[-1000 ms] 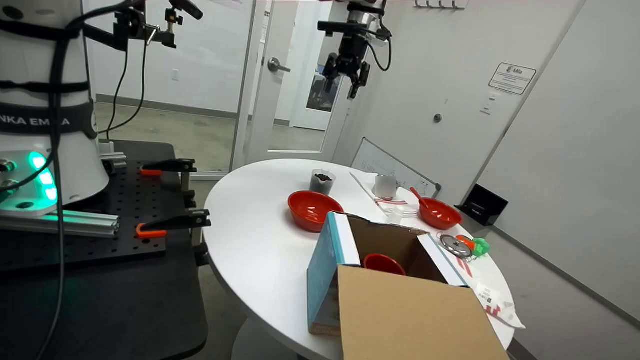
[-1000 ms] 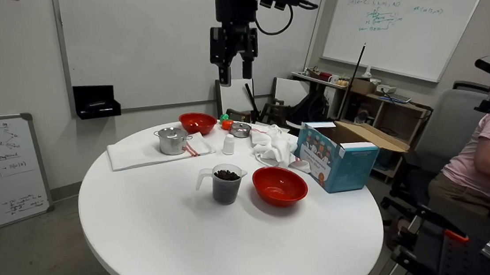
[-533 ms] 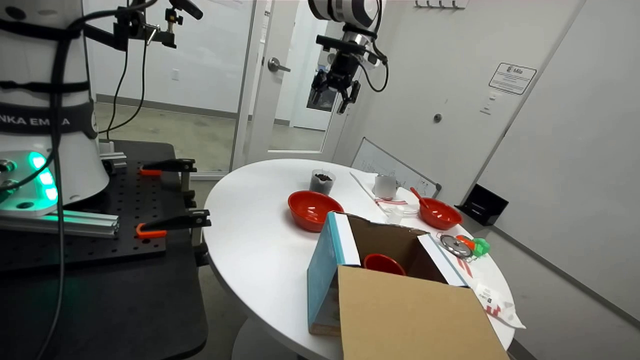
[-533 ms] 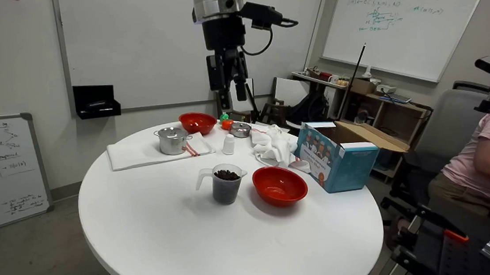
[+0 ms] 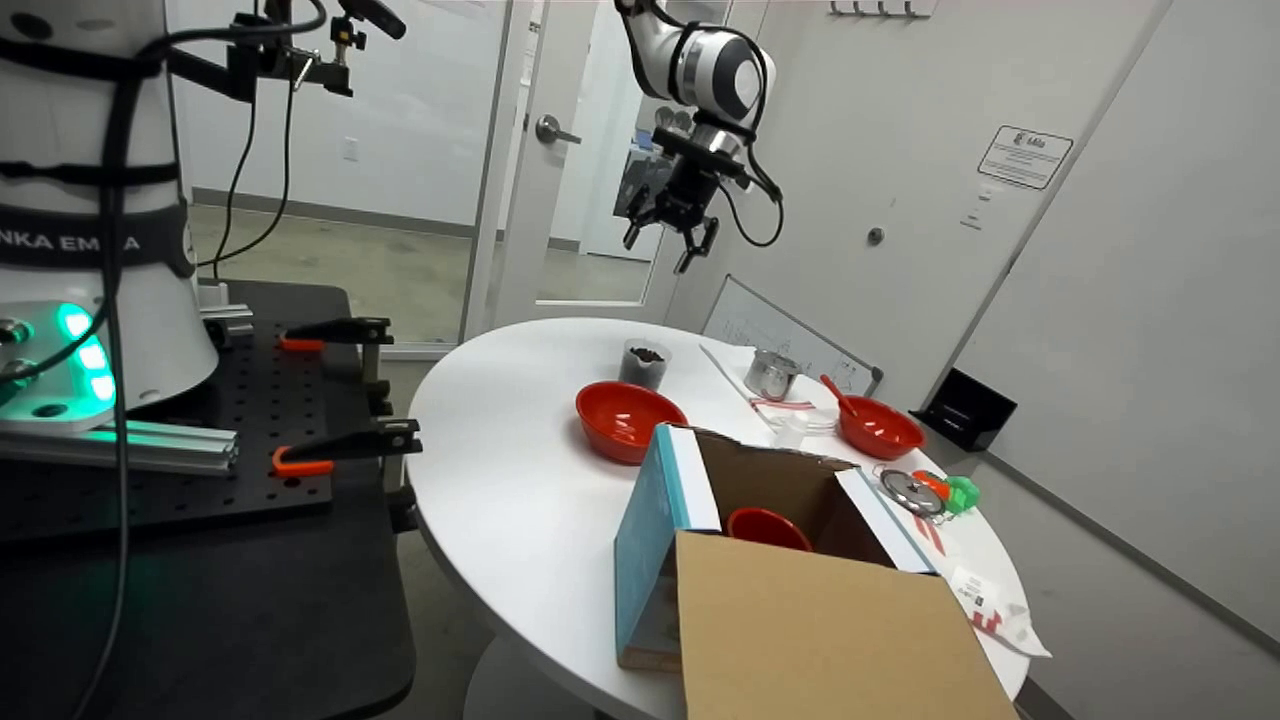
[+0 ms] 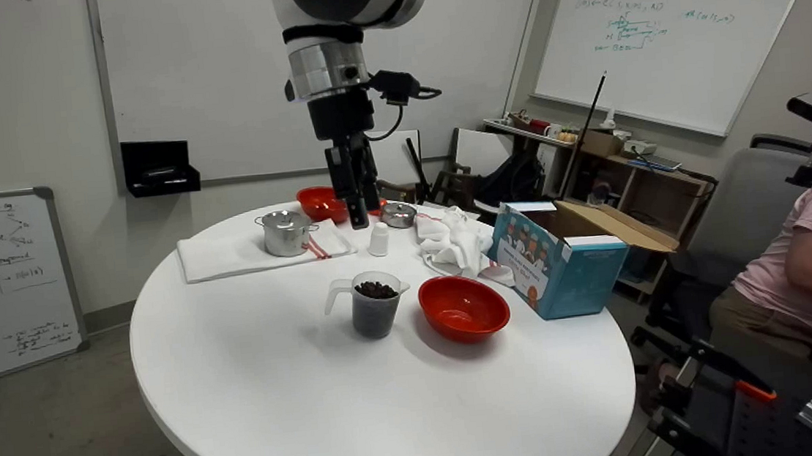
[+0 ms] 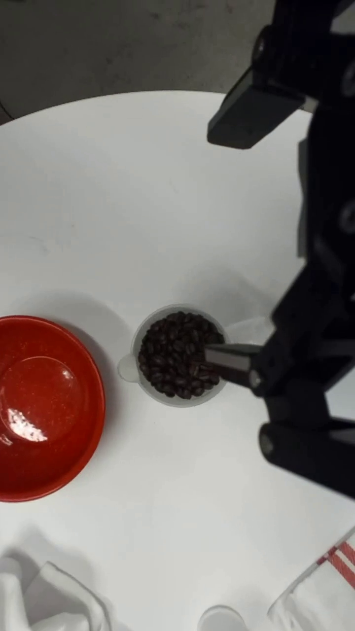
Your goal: Pour some contents from the jug into the red bowl
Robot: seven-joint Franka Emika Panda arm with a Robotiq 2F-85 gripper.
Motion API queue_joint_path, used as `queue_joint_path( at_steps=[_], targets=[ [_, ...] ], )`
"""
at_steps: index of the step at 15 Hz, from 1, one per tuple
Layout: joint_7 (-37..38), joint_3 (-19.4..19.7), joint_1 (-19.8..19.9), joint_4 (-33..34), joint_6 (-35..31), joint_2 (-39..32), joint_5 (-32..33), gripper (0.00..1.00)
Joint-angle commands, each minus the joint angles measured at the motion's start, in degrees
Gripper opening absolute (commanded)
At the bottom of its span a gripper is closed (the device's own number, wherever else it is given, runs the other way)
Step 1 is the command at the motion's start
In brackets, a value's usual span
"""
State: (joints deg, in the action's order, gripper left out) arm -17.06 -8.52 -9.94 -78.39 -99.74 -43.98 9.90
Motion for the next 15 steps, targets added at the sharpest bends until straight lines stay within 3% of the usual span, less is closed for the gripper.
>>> queue_joint_path(
  at_steps=[1, 6, 7, 10, 15],
  targets=[
    [-5.71, -0.02, 0.56, 11.30, 4.80, -8.51, -0.27, 1.00],
    [-6.45, -0.32, 0.99, 20.39, 6.48, -16.21, -2.26, 1.00],
    [-4.81, 0.50, 0.55, 13.47, 2.91, -12.09, -0.84, 1.00],
    [-5.14, 0.45, 0.51, 17.02, 4.15, -14.78, -1.44, 1.00],
    [-5.55, 2.55, -2.51, 18.20, 4.90, -17.11, 3.57, 1.00]
  ],
)
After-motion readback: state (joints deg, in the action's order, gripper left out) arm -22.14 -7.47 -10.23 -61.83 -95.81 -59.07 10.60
